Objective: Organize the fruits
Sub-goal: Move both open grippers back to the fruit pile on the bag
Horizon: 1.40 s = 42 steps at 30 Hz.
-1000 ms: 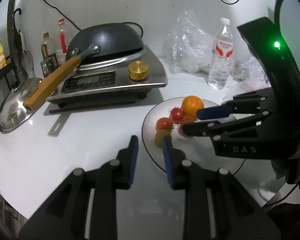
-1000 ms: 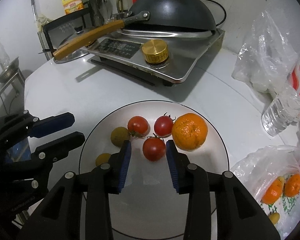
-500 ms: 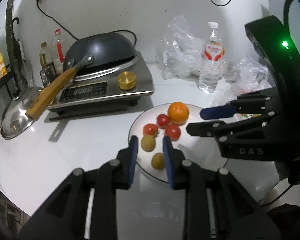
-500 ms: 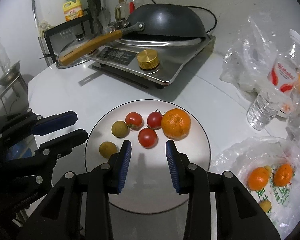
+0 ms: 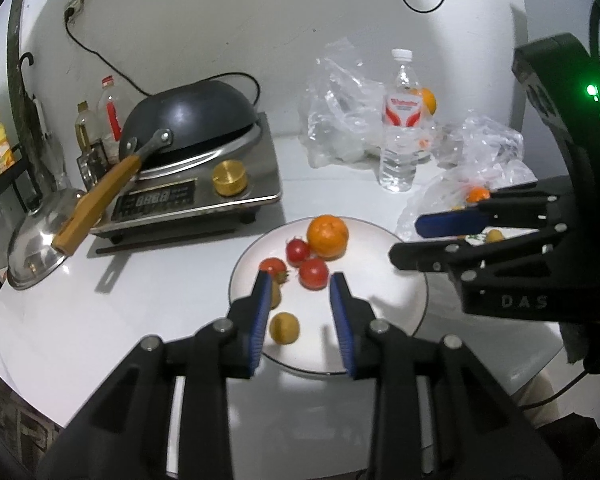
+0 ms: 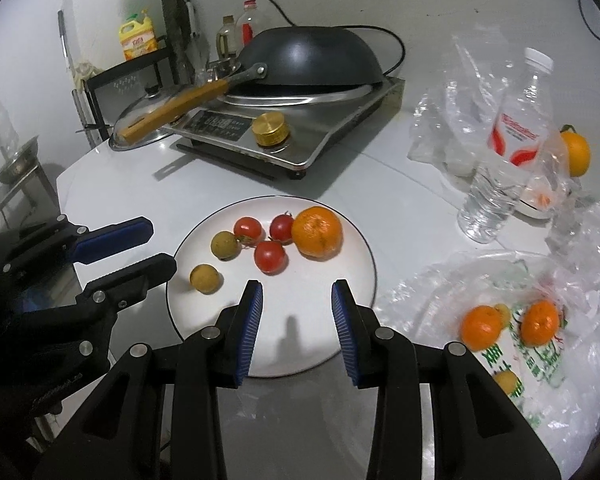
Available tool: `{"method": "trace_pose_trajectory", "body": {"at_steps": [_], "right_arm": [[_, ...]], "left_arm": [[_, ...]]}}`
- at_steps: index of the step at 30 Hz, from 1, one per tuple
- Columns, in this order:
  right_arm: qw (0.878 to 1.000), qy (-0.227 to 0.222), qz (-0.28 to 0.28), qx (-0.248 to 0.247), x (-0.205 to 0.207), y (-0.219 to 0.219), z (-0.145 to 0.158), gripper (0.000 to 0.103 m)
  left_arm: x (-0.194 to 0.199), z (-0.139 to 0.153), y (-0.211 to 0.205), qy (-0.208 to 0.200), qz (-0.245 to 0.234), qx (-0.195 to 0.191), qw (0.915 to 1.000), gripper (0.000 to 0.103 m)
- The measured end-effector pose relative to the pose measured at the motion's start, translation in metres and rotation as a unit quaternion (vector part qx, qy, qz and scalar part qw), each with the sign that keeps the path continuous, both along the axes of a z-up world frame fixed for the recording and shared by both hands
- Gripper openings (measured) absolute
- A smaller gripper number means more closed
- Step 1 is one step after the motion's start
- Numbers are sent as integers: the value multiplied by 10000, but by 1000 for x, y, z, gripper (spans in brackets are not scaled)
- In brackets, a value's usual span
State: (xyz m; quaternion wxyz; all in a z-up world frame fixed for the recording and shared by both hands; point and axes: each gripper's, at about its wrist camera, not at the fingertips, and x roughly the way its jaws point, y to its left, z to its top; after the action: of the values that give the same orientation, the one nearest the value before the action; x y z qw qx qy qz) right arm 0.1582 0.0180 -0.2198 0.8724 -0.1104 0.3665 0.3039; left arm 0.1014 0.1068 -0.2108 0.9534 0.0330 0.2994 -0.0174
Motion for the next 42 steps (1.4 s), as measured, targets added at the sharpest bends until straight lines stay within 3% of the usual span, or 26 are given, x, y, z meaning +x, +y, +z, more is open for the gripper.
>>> {"method": "trace_pose_trajectory", "body": {"at_steps": [17, 18, 21, 42], "right_arm": [[9992, -73, -336, 225, -14, -62, 7, 38], [9991, -76, -354, 239, -15, -66, 8, 38], [9988, -81, -409, 274, -15, -78, 8, 38], [9949, -16, -883, 482, -6, -167, 2, 38]], "left_arm": [[-2, 11, -46, 45, -159, 183, 9997, 34], [-2, 11, -48, 49, -161, 185, 9997, 36], [-2, 13, -56, 35, -185, 128, 9997, 65], [28, 16, -132, 136, -659, 174, 9976, 65]]}}
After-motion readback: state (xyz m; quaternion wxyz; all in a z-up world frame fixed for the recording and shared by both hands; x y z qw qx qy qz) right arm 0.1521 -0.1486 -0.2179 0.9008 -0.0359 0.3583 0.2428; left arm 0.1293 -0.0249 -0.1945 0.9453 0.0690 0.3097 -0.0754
